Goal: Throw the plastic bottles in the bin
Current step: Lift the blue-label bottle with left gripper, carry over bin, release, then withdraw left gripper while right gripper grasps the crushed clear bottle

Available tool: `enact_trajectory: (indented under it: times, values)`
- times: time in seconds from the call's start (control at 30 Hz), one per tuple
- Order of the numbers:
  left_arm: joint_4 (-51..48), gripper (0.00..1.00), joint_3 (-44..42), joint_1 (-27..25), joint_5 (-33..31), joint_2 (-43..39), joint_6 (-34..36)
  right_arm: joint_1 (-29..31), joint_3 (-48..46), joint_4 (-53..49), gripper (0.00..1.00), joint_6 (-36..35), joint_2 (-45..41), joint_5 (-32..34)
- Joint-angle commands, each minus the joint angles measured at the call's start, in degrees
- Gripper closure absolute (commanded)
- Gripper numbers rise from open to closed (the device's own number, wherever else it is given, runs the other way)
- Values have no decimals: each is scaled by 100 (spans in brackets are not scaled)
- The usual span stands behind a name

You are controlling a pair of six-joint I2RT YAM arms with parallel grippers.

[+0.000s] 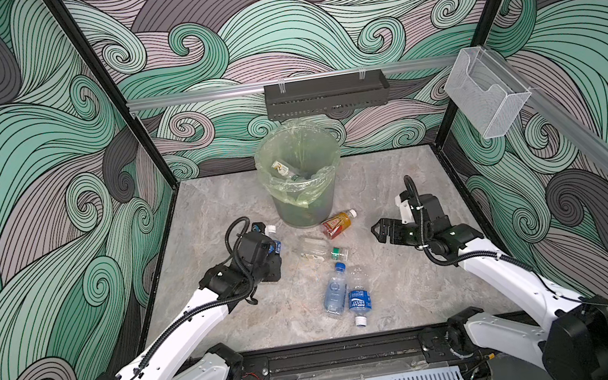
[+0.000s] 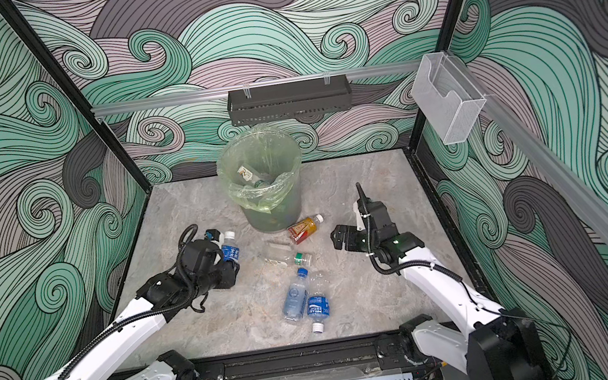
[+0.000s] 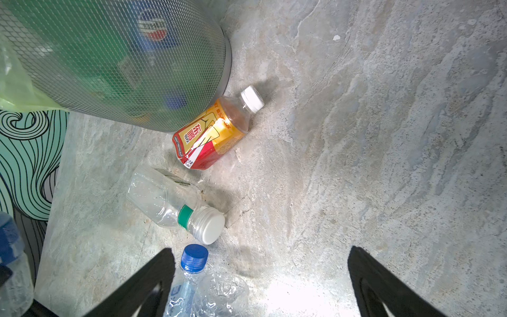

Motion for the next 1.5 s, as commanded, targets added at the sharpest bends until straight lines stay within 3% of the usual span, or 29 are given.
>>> enact_trajectory:
  times: [0.0, 0.2, 0.33, 0.4, 0.47, 0.57, 0.63, 0.8, 0.87, 1.27, 1.47]
  values:
    - [22, 47, 729, 274, 94, 1, 244, -14, 84, -45, 2, -105, 47, -68]
    - [-198, 47, 2959, 572, 493, 1087, 929, -1, 138, -251, 3, -208, 75, -128]
    - [-130, 46, 5192, 900, 1330, 2518, 919, 32, 111, -273, 3, -133, 41, -227]
    - [-333, 33, 6437, 1009, 1705, 3372, 849, 97, 72, -244, 4, -58, 3, -274]
    - [-1110, 12, 7843, 1026, 1679, 4286, 833, 220, 83, -354, 4, -39, -37, -225]
    - [-1850, 7, 8777, 1032, 1694, 4912, 988, 407, 104, -607, 3, -62, -161, -132]
    - [-1784, 7, 8378, 1034, 1720, 4763, 979, 469, 55, -683, 3, -70, -292, -138]
    - [-199, 1, 5799, 1056, 1636, 3319, 863, 531, 35, -907, 2, -122, -579, -294]
    - [113, 1, 5131, 1084, 1525, 2790, 799, 582, 75, -1053, 2, -170, -642, -416]
    - [-497, 1, 2030, 1251, 442, 193, 742, 1347, -137, -1931, 8, 399, -1160, -369]
    - [-602, 1, 942, 1305, 256, -605, 453, 2003, -336, -1613, 12, 794, -727, -455]
